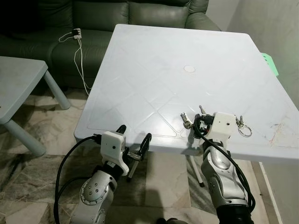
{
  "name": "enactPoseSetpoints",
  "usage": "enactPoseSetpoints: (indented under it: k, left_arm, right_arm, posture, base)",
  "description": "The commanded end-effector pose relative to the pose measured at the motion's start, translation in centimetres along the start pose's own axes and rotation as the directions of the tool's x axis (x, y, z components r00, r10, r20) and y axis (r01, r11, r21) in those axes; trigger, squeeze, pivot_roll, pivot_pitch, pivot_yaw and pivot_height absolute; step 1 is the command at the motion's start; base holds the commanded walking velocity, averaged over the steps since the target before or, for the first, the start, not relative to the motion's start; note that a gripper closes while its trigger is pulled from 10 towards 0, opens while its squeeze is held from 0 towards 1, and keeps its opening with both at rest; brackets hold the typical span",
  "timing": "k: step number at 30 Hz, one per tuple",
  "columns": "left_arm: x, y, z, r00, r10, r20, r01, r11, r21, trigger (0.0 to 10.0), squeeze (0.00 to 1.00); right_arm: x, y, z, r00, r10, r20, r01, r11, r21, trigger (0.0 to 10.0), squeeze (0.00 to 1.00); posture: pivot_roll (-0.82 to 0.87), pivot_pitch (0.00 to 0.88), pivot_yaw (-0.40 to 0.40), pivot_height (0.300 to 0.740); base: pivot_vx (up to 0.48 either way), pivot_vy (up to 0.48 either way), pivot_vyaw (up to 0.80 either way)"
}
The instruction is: Hang keys on a hook
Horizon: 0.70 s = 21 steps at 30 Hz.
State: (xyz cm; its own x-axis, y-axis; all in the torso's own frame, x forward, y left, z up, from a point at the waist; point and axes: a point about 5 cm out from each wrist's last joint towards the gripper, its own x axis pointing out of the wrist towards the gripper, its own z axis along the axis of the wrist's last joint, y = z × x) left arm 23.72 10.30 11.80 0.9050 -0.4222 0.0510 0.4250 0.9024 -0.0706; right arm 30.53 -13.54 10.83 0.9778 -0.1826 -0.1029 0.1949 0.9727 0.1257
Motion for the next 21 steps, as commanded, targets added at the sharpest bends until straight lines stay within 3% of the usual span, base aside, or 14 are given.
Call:
enactPoseSetpoints:
  k: [1, 8, 9, 10, 11, 12, 21]
  left_arm:
    - [-0.15, -0.39, 0.12, 1.0, -0.008, -0.001, 0.008, 1.0, -0.001, 10.0, 0.0]
    - [-0.14, -0.37, 0.13, 1.0, -0.007, -0.001, 0.007, 1.0, 0.0, 10.0, 0.0]
    - [-0.14, -0.38, 0.13, 1.0, -0.006, -0.001, 0.006, 1.0, 0.0, 10.0, 0.0]
    - [-0.13, -0.39, 0.15, 1.0, -0.006, 0.0, 0.006, 1.0, -0.001, 10.0, 0.0]
    - [-0.13, -0.4, 0.16, 1.0, -0.007, 0.0, 0.007, 1.0, -0.002, 10.0, 0.0]
    - [-0.12, -0.4, 0.15, 1.0, -0.006, 0.0, 0.006, 1.0, -0.002, 10.0, 0.0]
    - [-0.16, -0.44, 0.14, 1.0, -0.004, -0.001, 0.004, 1.0, -0.002, 10.0, 0.0]
  right_arm:
    - [-0.2, -0.19, -0.57, 1.0, 0.001, -0.03, -0.002, 1.0, -0.024, 10.0, 0.0]
    - [-0.38, 0.03, -1.1, 0.998, 0.008, -0.058, -0.011, 0.999, -0.052, 9.3, 0.0]
    - [-0.38, 0.02, -1.16, 0.998, 0.003, -0.06, -0.007, 0.998, -0.063, 7.7, 0.0]
    - [-0.37, 0.06, -1.2, 0.998, 0.003, -0.063, -0.007, 0.998, -0.066, 7.5, 0.0]
    - [-0.38, 0.11, -1.13, 0.998, 0.009, -0.055, -0.012, 0.998, -0.061, 2.9, 0.0]
    - [-0.42, 0.14, -0.99, 0.999, 0.011, -0.04, -0.013, 0.998, -0.063, 0.0, 0.0]
    - [-0.51, 0.52, -0.79, 0.999, 0.01, -0.039, -0.012, 0.998, -0.055, 0.0, 0.0]
  posture:
    - [0.06, 0.151, -0.098, 0.74]
    - [0.06, 0.153, -0.098, 0.74]
    - [0.06, 0.153, -0.098, 0.74]
    - [0.06, 0.155, -0.098, 0.74]
    - [0.06, 0.155, -0.098, 0.74]
    - [0.06, 0.155, -0.098, 0.74]
    - [0.06, 0.157, -0.096, 0.74]
  base:
    - [0.0, 0.0, 0.0]
    - [0.0, 0.0, 0.0]
    - [0.0, 0.0, 0.0]
    - [0.0, 0.0, 0.0]
    - [0.0, 0.0, 0.0]
    - [0.0, 0.0, 0.0]
    - [0.0, 0.0, 0.0]
